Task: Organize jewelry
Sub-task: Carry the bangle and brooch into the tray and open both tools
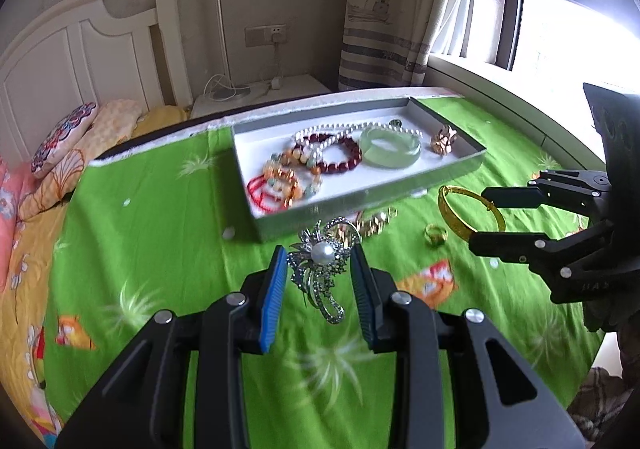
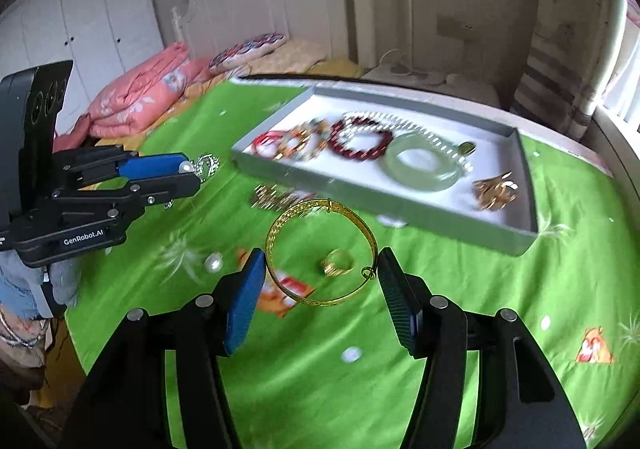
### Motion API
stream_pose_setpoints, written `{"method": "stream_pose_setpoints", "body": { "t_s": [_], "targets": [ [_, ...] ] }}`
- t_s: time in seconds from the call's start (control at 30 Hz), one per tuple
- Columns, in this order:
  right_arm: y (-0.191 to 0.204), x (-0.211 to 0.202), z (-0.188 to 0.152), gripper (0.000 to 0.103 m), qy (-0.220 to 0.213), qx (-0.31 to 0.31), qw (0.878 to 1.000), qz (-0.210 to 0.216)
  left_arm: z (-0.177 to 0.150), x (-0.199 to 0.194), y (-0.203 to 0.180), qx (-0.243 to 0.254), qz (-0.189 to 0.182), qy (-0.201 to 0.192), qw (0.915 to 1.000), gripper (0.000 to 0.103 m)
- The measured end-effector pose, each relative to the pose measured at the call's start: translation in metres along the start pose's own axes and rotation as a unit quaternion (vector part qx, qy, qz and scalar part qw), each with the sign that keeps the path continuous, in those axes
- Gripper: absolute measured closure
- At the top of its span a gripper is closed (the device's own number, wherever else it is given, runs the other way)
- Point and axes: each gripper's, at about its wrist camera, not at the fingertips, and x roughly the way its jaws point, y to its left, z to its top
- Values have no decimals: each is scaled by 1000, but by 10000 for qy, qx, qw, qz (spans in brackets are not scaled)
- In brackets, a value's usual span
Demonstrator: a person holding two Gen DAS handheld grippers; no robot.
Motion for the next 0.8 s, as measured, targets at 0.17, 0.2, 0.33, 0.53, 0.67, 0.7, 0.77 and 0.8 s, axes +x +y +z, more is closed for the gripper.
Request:
{"method": "stream_pose_setpoints", "body": {
  "t_s": [0.17,0.2,0.33,0.53,0.67,0.7,0.77,0.8],
  "targets": [
    [-19,7,16,47,-108,60,9999,-102,25,22,4,21,35,83,10000,71],
    [-21,10,20,47,-115,30,9999,-123,29,26,6,8,41,98,9999,71],
    [-26,26,37,47,-120,-64,9998,-163,48,46,14,-30,164,161,9997,71],
    [-21,50,59,47,-87,-254,9995,-159,76,79,26,-60,329,269,9991,71],
    [-18,64,71,46,-72,-388,9991,-165,90,99,34,-133,358,339,9987,71],
    [-18,67,72,46,-59,-401,9991,-153,95,104,38,-179,352,351,9986,71],
    [-17,74,76,46,-28,-442,9989,-131,101,112,41,-245,326,368,9985,71],
    [-17,77,77,46,-18,-461,9989,-129,105,117,43,-266,324,382,9984,71]
  ]
}}
